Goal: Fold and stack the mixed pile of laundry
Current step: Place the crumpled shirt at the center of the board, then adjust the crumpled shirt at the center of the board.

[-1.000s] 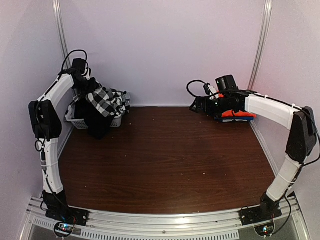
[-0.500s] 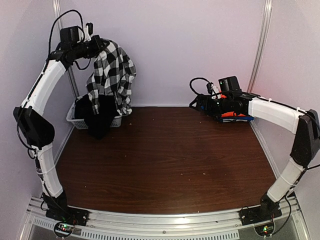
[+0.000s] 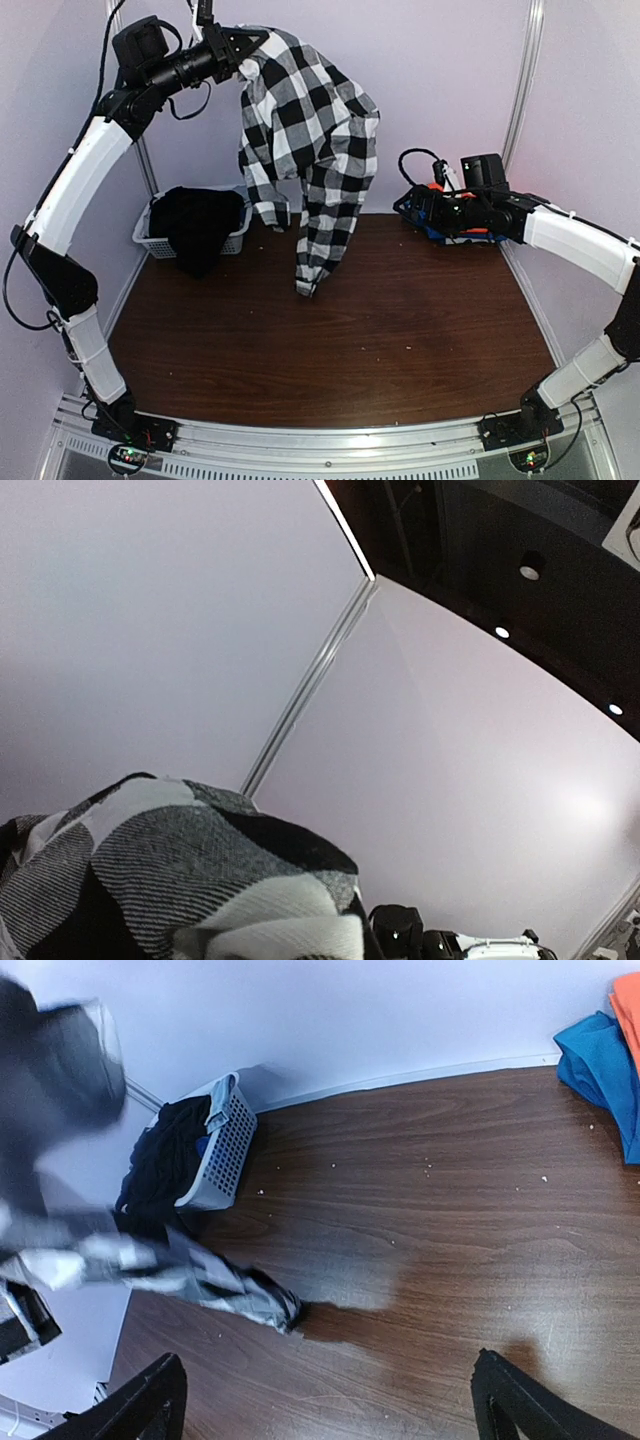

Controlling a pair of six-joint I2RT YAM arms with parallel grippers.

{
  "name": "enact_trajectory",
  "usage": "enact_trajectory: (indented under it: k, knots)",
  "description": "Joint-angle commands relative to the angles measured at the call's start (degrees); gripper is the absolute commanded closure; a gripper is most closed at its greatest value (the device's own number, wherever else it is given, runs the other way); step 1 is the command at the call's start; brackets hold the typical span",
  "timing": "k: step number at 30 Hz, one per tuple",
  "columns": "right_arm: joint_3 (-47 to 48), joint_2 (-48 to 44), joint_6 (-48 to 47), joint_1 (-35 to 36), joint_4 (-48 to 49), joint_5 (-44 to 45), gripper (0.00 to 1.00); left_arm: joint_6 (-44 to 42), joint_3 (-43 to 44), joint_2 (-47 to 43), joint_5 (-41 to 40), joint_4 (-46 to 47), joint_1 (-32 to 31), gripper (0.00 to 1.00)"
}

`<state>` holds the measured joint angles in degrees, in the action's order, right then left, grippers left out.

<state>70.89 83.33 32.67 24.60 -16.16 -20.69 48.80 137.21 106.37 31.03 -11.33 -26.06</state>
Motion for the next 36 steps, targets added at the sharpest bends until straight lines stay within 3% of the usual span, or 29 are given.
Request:
enact_trajectory:
  k: [1, 2, 3, 4, 6, 7, 9, 12, 22, 27, 32, 36]
  knots:
    - [-2.9, -4.6, -1.4, -1.2, -2.0, 2.2, 0.00, -5.4, -15.1, -7.2, 6.5, -0.9, -2.9, 1.00]
    - [-3.9, -5.7, -1.4, -1.8, -2.3, 1.5, 0.00, -9.0, -20.7, -9.7, 6.8, -4.8, -3.0, 0.92]
    - [-4.9, -6.9, -1.4, -2.5, -2.6, 0.8, 0.00, -13.3, -25.3, -11.9, 5.5, -9.6, -2.9, 0.63]
    - [-6.0, -7.9, -1.4, -3.2, -3.0, 0.0, 0.00, -17.0, -30.3, -14.5, 3.1, -14.8, -2.6, 0.40]
    - [-8.2, -10.0, -2.3, -4.2, -3.8, -1.4, 0.00, -20.0, -42.7, -21.2, -1.7, -18.4, -0.3, 0.10]
    - [-9.2, -11.0, -2.9, -4.3, -4.8, -1.5, 0.00, -19.8, -49.9, -25.2, -3.6, -18.0, 1.5, 0.03]
    - [-11.3, -12.4, -4.1, -4.3, -6.1, -2.9, 0.00, -20.0, -62.7, -32.3, -7.2, -18.0, 5.4, 0.02]
    - [-14.2, -12.2, -4.6, -3.3, -7.4, -8.3, 0.02, -24.8, -69.7, -36.9, -12.5, -23.2, 6.8, 0.02]
    - [-21.4, -6.4, -3.2, 4.3, -10.0, -13.3, 0.05, -28.5, -91.8, -42.1, -9.2, -23.0, 4.6, 0.02]
    - [-20.8, 1.3, -1.4, 5.5, -4.6, -13.4, 0.06, -26.9, -92.7, -38.6, -11.4, -21.1, 3.7, 0.06]
    - [-15.9, 11.2, -2.7, 7.1, -6.1, -16.7, 0.07, -24.4, -90.6, -31.6, -8.6, -19.4, 1.1, 0.26]
    - [-16.4, 15.3, -2.8, 8.4, -5.7, -18.1, 0.07, -23.5, -90.4, -31.2, -8.1, -16.4, -4.8, 0.23]
